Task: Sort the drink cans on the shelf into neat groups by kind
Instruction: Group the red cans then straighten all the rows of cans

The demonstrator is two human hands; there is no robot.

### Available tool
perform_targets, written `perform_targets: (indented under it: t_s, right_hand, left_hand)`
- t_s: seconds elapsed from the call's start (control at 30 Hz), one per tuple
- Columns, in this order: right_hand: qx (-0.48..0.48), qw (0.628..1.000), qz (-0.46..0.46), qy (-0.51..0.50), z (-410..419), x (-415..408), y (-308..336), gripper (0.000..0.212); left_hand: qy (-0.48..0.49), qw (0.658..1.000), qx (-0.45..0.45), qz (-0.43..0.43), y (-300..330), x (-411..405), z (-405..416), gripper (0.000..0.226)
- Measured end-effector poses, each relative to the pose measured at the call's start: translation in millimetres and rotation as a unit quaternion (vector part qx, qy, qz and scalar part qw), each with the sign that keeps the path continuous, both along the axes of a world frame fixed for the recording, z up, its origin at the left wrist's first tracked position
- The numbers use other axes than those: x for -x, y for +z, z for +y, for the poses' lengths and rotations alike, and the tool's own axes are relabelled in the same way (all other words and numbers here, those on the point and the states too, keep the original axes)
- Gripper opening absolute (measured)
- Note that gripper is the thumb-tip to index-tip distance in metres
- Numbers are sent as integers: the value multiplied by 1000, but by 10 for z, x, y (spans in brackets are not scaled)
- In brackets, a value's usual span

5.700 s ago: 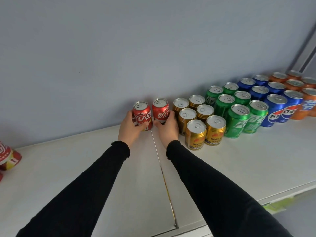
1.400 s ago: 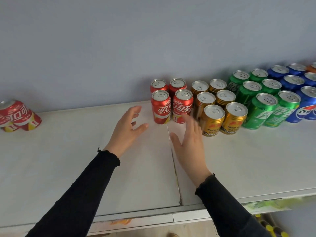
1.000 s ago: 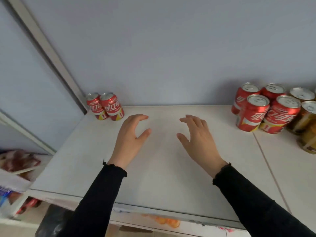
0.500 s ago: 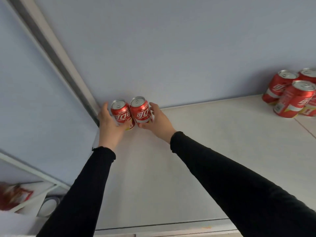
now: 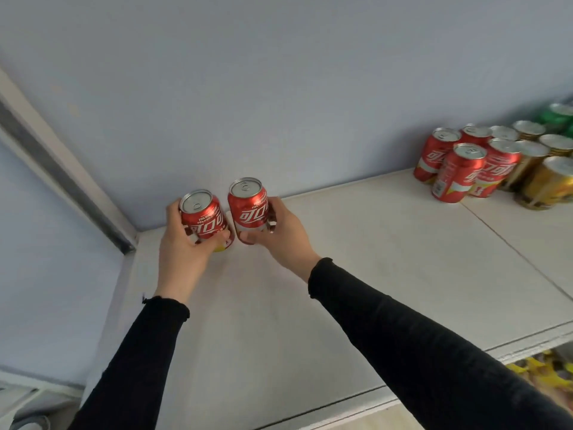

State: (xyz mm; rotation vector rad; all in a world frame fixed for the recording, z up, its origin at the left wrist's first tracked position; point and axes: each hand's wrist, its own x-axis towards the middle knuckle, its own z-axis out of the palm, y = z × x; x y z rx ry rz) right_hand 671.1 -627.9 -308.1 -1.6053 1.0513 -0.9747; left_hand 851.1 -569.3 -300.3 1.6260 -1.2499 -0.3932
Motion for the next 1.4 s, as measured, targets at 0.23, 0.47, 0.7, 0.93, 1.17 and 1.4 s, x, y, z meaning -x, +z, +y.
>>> perform_targets:
  t_s: [0.23, 0.47, 0.7, 0.93, 1.17, 1.4]
  right_hand:
    - [41, 988, 22, -148, 142, 1583, 126, 65]
    - [49, 962, 58, -262, 192, 3221, 59, 65]
    - [40, 962, 70, -259, -196, 4359, -160, 62]
    - [44, 979, 75, -183, -553, 4575, -238, 68]
    - [62, 981, 78, -170, -666, 4582, -254, 72]
    - [207, 958, 121, -157, -573, 4807, 116, 63]
  left_hand:
    - [-147, 989, -1, 14, 74, 1360, -189, 83]
    - [-247, 969, -15, -8, 62, 2855, -394, 83]
    - [-232, 971, -32, -38, -28, 4157, -677, 84]
    - [-141, 988, -52, -44, -84, 4652, -936, 87]
    - [-108, 992, -67, -14, -80, 4747, -1013, 90]
    - [-99, 988, -71, -97, 274, 4608, -908, 87]
